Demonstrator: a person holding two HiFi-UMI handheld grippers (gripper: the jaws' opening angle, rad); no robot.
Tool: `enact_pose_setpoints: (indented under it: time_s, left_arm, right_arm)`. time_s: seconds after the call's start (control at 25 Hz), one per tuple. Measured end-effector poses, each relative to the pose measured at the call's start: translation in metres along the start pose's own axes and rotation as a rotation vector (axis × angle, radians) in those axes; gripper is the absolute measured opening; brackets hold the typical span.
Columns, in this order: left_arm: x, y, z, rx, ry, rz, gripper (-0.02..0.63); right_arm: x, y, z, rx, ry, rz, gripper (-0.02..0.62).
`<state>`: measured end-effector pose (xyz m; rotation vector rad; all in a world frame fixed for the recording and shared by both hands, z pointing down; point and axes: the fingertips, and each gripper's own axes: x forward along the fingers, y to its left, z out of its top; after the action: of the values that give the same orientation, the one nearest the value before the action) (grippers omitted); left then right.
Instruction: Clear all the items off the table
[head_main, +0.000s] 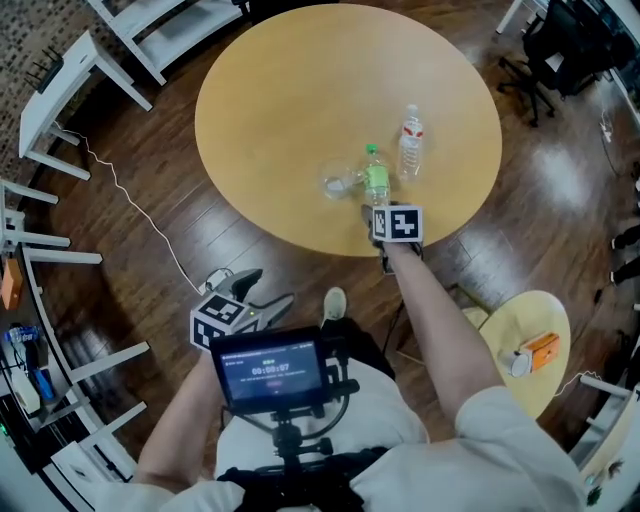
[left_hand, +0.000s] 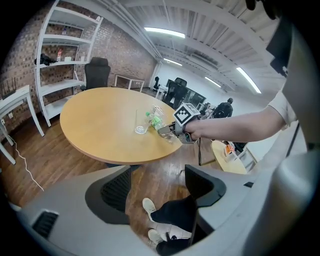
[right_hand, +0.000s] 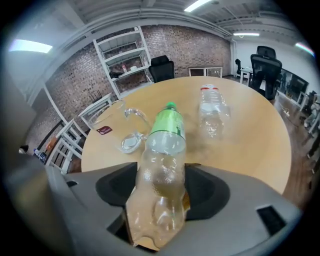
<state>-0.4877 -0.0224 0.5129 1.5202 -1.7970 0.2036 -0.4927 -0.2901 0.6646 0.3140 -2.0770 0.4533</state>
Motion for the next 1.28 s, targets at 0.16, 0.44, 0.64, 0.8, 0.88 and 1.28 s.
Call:
enact_pose_setpoints:
  time_s: [0.16, 0.44, 0.64, 0.8, 0.88, 1.28]
  left_arm:
    - [0.003, 0.003, 0.004, -0.002, 0.0, -0.005, 0.334]
    - [-0.001, -0.008, 0.01, 0.045, -0.028, -0.037, 0.334]
    - [-0.018, -0.027, 0.002, 0.096, -0.053, -0.08, 0.334]
    - [-0.039, -0.047, -0.014, 0.134, -0.075, -0.134, 0.334]
    - [-0.051, -0.06, -0.03, 0.147, -0.08, -0.159, 0.334]
    - [-0.061, -0.148, -0.093, 0.253, -0.025, -0.371, 0.334]
  right_arm:
    - [-0.009, 0.01, 0.008, -0.019, -0.04, 0.034, 0.354]
    - [-0.059, 0.021, 0.013, -0.035, -0.163, 0.041, 0.354]
    - [-0.126, 0.045, -0.003, -0.045, -0.289, 0.046, 0.354]
    - [-0.186, 0.068, -0.034, -0.028, -0.389, 0.019, 0.354]
    - [-0.212, 0.083, -0.061, -0.022, -0.413, 0.005, 0.354]
    - [-0.326, 0.094, -0.23, 0.079, -0.428, -0.19, 0.354]
